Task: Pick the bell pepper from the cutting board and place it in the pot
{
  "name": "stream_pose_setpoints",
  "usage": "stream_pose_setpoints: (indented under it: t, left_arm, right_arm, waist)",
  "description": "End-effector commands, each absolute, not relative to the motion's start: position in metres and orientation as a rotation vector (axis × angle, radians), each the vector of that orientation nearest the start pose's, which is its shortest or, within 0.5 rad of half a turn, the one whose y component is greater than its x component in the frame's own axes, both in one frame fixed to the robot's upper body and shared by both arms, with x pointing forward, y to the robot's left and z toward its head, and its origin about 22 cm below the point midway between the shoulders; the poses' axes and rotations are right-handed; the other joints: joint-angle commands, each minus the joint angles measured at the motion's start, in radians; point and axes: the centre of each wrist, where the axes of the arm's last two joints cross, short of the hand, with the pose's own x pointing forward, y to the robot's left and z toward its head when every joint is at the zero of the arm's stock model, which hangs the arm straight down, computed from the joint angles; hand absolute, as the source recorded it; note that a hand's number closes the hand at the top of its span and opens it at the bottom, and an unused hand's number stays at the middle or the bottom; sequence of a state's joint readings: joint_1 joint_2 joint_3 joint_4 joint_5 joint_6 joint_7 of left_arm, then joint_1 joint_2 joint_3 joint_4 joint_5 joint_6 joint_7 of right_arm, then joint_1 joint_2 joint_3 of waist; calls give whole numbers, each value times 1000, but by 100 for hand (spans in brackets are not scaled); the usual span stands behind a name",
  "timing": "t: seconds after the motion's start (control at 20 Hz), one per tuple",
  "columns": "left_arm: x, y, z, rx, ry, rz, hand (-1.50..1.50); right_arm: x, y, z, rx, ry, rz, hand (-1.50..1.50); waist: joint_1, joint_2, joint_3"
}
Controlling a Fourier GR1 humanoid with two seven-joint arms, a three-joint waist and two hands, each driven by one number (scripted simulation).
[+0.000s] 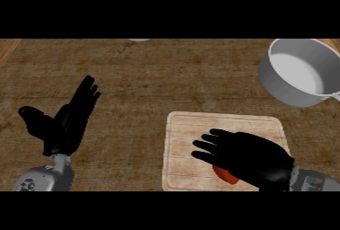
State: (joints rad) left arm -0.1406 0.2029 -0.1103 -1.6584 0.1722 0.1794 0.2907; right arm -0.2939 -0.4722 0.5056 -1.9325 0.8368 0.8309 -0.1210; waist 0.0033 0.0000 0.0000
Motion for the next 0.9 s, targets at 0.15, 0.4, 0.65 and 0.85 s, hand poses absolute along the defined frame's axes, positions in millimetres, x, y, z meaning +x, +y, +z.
stream_pose_setpoints:
  t: [0.15,0.4,0.65,0.85]
  left_arm:
    - [274,237,67,16,-1472,5,0]
    - [259,251,55,11,-1479,-28,0]
    - [257,223,62,27,-1476,-1,0]
    - [261,228,55,19,-1466,6,0]
  right_arm:
    - [235,-179,120,-315,-1264,2147,-150]
    - [245,-160,104,-351,-1236,2191,-150]
    - [246,-156,73,-352,-1192,2199,-150]
    - [219,-138,63,-166,-1258,2205,150]
  waist:
    - [-3,-1,0]
    - [1,0,0]
    - [0,0,0]
    - [-3,-1,0]
